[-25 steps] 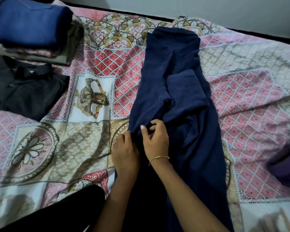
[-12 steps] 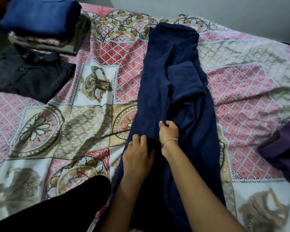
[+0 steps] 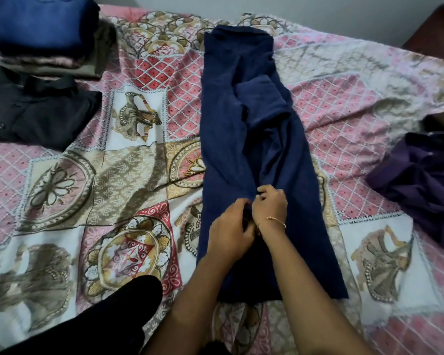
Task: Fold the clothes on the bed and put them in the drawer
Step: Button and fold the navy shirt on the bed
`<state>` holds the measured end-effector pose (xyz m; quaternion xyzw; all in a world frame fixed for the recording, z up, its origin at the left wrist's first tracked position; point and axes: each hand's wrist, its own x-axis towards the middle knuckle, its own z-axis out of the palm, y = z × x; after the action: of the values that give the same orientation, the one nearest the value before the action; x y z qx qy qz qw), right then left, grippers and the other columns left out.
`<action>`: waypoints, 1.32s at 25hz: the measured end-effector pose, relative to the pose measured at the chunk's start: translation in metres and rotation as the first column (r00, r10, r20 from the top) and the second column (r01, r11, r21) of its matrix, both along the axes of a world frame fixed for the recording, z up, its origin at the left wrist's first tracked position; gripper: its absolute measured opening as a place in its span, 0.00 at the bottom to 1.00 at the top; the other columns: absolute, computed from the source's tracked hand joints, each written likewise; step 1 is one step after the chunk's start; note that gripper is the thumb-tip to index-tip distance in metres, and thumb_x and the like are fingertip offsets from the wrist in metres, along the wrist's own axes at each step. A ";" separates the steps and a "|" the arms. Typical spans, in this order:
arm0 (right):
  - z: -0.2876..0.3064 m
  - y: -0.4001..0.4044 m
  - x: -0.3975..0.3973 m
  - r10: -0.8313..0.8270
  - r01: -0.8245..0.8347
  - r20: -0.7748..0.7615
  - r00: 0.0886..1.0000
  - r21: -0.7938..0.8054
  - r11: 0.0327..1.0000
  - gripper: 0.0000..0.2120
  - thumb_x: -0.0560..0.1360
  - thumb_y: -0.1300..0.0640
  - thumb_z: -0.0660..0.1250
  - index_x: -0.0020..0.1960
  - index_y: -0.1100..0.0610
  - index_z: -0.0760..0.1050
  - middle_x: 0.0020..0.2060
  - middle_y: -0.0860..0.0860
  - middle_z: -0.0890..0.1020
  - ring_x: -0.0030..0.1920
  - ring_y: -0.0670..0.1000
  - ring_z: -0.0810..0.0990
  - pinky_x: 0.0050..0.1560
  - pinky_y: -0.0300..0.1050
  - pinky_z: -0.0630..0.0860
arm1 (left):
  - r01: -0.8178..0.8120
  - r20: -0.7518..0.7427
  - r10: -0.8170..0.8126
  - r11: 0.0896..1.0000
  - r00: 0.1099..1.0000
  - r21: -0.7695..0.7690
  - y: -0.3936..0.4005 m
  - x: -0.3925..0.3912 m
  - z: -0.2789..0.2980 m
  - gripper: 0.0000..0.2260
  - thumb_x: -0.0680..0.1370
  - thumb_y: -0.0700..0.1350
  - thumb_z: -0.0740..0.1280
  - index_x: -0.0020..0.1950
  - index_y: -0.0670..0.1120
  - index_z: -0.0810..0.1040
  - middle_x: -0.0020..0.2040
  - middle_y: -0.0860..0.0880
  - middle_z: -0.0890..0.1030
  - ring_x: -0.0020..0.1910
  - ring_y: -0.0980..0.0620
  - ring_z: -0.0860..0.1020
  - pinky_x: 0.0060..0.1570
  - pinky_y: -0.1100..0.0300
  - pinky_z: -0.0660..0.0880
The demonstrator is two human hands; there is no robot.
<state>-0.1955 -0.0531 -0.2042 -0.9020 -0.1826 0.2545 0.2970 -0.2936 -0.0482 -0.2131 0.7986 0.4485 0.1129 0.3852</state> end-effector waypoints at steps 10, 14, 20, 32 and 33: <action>-0.007 -0.060 -0.038 0.059 -0.059 -0.012 0.998 -0.001 0.998 0.07 0.79 0.61 0.61 0.47 0.64 0.74 0.46 0.57 0.77 0.46 0.55 0.76 0.44 0.41 0.70 | -0.269 -0.077 0.274 0.961 0.959 0.069 -0.043 -0.064 -0.011 0.19 0.75 0.48 0.69 0.64 0.44 0.73 0.66 0.40 0.66 0.64 0.42 0.67 0.61 0.52 0.67; 0.010 -0.079 -0.042 0.038 0.225 -0.580 0.814 0.374 0.900 0.11 0.79 0.62 0.61 0.39 0.62 0.76 0.36 0.57 0.80 0.38 0.48 0.76 0.39 0.33 0.72 | -0.255 -0.011 0.256 0.951 0.966 -0.174 -0.050 -0.065 -0.003 0.21 0.75 0.40 0.69 0.67 0.45 0.69 0.64 0.42 0.64 0.61 0.44 0.71 0.56 0.62 0.67; -0.006 -0.096 -0.038 -0.351 0.682 -0.780 0.518 0.129 0.720 0.10 0.81 0.62 0.54 0.55 0.65 0.73 0.50 0.59 0.78 0.42 0.54 0.74 0.41 0.46 0.72 | -0.188 -0.075 0.176 0.959 0.982 -0.211 -0.063 -0.069 -0.009 0.23 0.73 0.38 0.70 0.67 0.45 0.69 0.62 0.42 0.74 0.61 0.43 0.73 0.54 0.60 0.69; -0.018 -0.137 -0.031 -0.120 0.172 0.371 0.921 -0.108 0.979 0.21 0.74 0.52 0.67 0.64 0.60 0.72 0.62 0.62 0.71 0.59 0.64 0.69 0.52 0.57 0.69 | -0.259 -0.081 0.246 0.926 0.966 -0.274 -0.070 -0.070 -0.002 0.22 0.74 0.47 0.71 0.67 0.49 0.71 0.61 0.46 0.77 0.58 0.47 0.76 0.49 0.62 0.71; -0.018 -0.138 -0.030 -0.132 0.171 0.308 0.942 -0.105 0.980 0.26 0.75 0.47 0.65 0.67 0.61 0.69 0.63 0.62 0.71 0.60 0.64 0.69 0.54 0.56 0.69 | -0.286 -0.039 0.288 0.910 0.957 -0.300 -0.072 -0.069 0.000 0.21 0.75 0.47 0.70 0.67 0.48 0.71 0.62 0.46 0.77 0.59 0.47 0.75 0.51 0.61 0.71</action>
<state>-0.2258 -0.1910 -0.2220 -0.9590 -0.1384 0.1025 0.2249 -0.3623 -0.1202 -0.2131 0.6552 0.5717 0.1007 0.4834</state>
